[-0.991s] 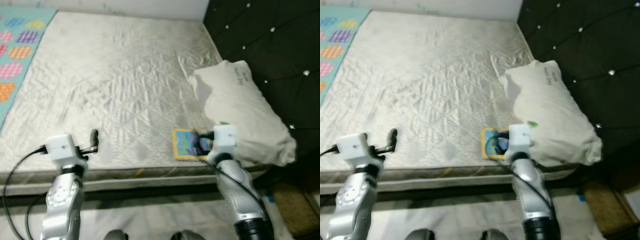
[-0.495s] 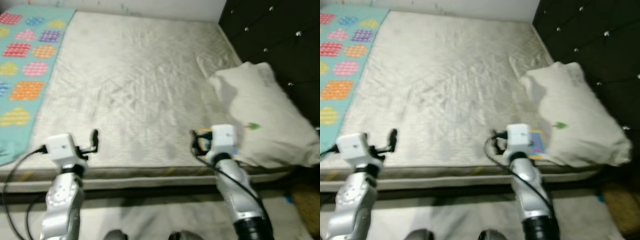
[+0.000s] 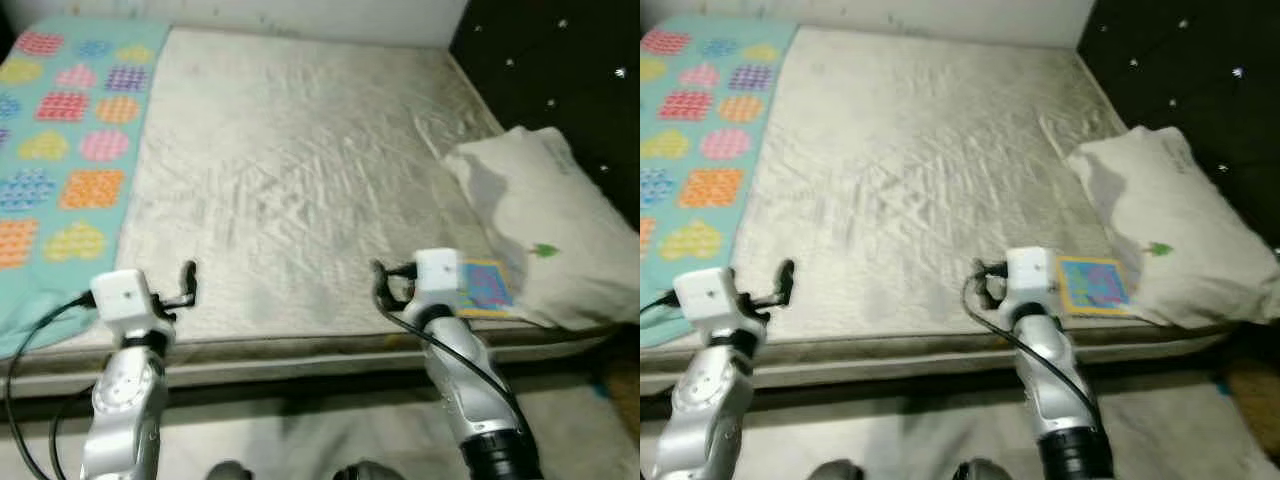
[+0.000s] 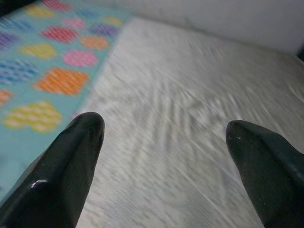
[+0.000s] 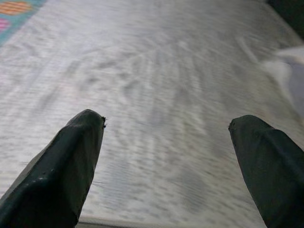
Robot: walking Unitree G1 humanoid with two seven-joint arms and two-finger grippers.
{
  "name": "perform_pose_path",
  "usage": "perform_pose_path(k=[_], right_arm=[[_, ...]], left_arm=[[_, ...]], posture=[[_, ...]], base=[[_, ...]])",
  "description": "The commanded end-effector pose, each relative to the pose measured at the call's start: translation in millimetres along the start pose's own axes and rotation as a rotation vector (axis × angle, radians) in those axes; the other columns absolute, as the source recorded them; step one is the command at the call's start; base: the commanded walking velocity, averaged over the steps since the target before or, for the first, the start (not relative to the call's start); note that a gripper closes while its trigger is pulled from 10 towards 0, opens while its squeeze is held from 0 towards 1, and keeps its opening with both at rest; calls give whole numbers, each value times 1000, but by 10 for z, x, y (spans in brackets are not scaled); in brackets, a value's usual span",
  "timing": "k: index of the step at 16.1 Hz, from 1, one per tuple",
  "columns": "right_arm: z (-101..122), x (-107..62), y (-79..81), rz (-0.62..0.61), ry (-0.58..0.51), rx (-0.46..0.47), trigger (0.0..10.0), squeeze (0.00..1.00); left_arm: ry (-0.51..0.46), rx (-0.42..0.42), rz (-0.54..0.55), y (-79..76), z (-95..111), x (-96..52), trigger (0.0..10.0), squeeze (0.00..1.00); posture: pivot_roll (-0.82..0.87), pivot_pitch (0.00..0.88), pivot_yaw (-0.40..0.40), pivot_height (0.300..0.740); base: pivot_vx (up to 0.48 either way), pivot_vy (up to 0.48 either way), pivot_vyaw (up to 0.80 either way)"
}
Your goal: Clean up the room
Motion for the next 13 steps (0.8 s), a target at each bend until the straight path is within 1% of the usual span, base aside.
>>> perform_pose_path(k=[1,8,13], right_arm=[[8,-19,-133,-34,0,-9,10000,0],[-15,-16,-122,-21,9,-14,10000,0],[-31,-13,-117,-16,17,-20,10000,0]], left_arm=[[16,-3,-15,-68,-42,-28,10000,0],[15,1,-20,-79,-42,-21,10000,0],[23,1,-17,-85,-66,-42,10000,0]], posture=[[128,153,-85,740],[129,149,-84,740],[126,155,-86,740]], base=[[0,480,0],[0,480,0],[0,480,0]])
Point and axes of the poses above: a point about 5 cm out from each wrist's last joint towards the gripper, its own x axis pointing out of the wrist towards the gripper, its own z axis along the axis of the wrist's last joint, y = z × x, the point moved 2 cm from there along x, pointing out of the wrist towards the gripper, and after that the axes turned 15 degrees about x, right-handed, at the moved point
